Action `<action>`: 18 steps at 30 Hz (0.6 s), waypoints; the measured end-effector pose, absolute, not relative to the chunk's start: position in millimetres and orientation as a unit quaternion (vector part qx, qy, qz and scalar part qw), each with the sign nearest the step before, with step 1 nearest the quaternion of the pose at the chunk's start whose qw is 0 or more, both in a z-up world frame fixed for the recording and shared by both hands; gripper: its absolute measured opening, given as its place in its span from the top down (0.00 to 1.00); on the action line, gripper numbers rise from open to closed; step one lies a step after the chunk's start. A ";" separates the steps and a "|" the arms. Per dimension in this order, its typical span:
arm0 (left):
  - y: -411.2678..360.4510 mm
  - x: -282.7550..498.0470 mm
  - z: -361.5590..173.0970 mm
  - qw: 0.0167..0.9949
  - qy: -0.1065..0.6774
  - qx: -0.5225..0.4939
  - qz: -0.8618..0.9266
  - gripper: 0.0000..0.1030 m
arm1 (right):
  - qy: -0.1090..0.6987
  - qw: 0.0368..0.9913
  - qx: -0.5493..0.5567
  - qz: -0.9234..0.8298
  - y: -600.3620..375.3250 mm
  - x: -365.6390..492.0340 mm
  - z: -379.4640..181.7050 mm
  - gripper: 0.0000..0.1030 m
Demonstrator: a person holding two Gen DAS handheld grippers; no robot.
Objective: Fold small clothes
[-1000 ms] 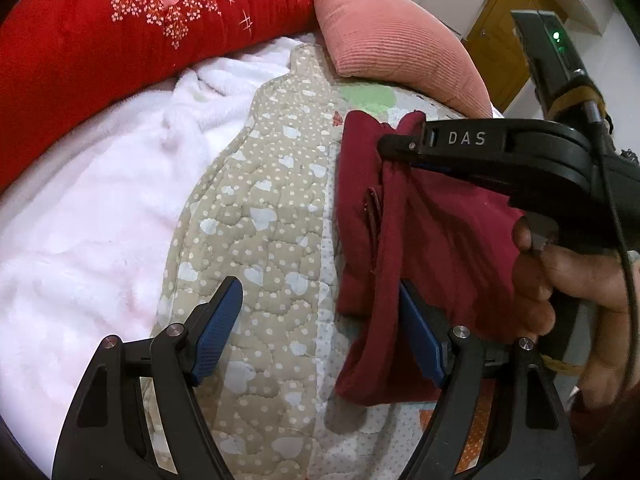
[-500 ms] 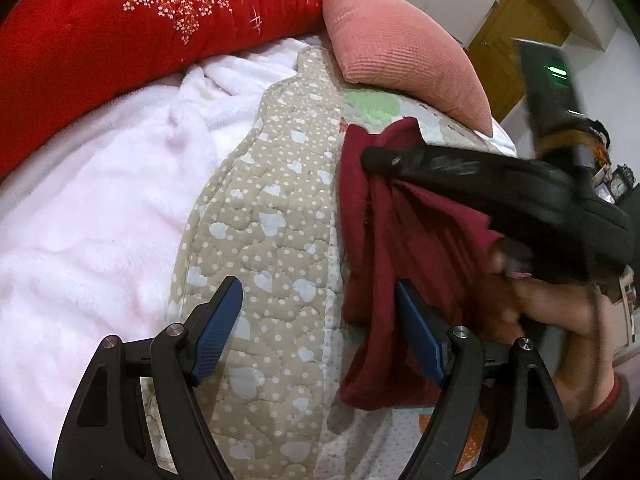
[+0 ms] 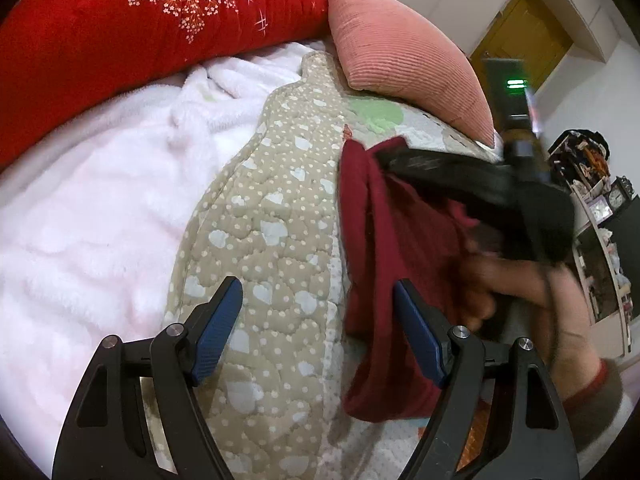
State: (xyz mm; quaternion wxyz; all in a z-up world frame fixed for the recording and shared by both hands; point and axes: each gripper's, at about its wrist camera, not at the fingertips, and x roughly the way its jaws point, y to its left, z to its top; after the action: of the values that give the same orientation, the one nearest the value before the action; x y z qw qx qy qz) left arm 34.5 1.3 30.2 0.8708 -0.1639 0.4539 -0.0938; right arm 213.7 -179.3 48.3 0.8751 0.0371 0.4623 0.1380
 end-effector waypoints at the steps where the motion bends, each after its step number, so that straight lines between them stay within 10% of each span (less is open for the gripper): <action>1: 1.1 35.5 29.0 0.871 0.455 -0.163 -0.094 0.24 | 0.469 0.872 0.033 0.134 -176.8 218.2 40.9 0.79; 9: 1.2 30.4 33.7 0.872 0.447 -0.169 -0.103 0.24 | 0.459 0.875 0.062 0.137 -210.6 196.2 64.9 0.77; 13: -1.0 28.0 35.7 0.873 0.441 -0.176 -0.110 0.24 | 0.441 0.889 0.054 0.116 -236.9 166.9 77.0 0.56; 18: -5.9 30.3 31.7 0.868 0.451 -0.175 -0.117 0.24 | 0.472 0.877 0.020 0.087 -237.5 168.1 52.2 0.54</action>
State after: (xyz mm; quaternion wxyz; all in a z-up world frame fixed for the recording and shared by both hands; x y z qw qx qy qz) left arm 30.3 -5.9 31.7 0.8675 -0.1748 0.4508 -0.1170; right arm 168.1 -237.5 52.2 0.8768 0.0195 0.4724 0.0871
